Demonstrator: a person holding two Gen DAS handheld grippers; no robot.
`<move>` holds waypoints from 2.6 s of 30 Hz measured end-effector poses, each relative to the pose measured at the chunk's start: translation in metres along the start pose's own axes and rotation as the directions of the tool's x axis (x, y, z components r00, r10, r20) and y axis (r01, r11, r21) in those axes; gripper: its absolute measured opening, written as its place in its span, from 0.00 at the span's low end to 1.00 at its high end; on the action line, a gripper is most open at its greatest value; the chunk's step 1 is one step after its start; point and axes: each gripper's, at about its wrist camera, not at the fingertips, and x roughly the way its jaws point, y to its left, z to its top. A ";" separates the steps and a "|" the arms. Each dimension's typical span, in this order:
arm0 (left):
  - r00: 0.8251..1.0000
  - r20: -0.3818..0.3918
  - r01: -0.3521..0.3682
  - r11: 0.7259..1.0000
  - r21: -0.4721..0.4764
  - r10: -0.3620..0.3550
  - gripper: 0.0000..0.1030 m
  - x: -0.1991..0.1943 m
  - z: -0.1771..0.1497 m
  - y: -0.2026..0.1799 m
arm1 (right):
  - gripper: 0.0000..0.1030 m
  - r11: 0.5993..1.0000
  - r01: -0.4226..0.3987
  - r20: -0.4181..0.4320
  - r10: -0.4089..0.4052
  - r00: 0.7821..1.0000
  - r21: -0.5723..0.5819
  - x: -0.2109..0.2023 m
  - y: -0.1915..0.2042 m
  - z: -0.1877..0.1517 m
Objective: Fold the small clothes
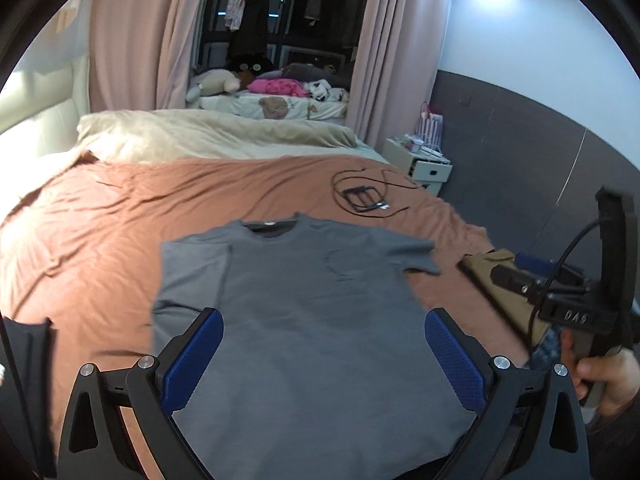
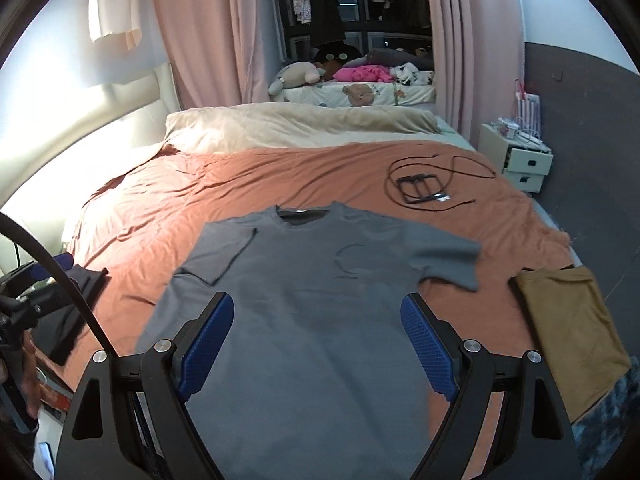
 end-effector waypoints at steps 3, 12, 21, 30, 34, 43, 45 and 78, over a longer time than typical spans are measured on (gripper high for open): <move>1.000 0.017 0.006 1.000 0.001 -0.006 0.99 0.006 0.003 -0.023 | 0.82 1.000 0.013 0.010 -0.013 1.000 -0.002 -0.010 -0.010 -0.004; 1.000 0.019 0.001 0.999 0.046 -0.002 1.00 0.035 0.012 -0.065 | 0.99 0.996 0.029 -0.029 -0.026 0.999 0.084 -0.008 -0.035 0.013; 0.998 -0.053 0.023 0.998 0.050 -0.020 1.00 0.083 0.041 -0.070 | 1.00 0.979 0.004 -0.020 0.000 1.000 0.203 0.015 -0.087 0.014; 0.995 -0.083 0.065 0.996 0.056 -0.060 0.99 0.141 0.063 -0.077 | 0.99 0.957 -0.005 -0.044 0.018 0.999 0.289 0.064 -0.141 0.030; 0.992 -0.103 0.078 0.994 0.078 -0.070 0.94 0.179 0.075 -0.085 | 0.84 0.944 -0.020 -0.063 0.044 0.997 0.330 0.096 -0.165 0.039; 0.980 -0.169 0.124 0.987 0.098 -0.106 0.69 0.276 0.087 -0.097 | 0.64 0.897 -0.041 -0.122 0.105 0.987 0.440 0.185 -0.236 0.050; 0.976 -0.188 0.131 0.987 0.096 -0.111 0.65 0.297 0.089 -0.098 | 0.64 0.881 -0.044 -0.128 0.117 0.985 0.470 0.202 -0.247 0.049; 0.919 -0.362 0.156 0.987 -0.023 -0.154 0.07 0.508 0.063 -0.095 | 0.07 0.655 0.006 -0.180 0.198 0.963 0.755 0.376 -0.338 0.032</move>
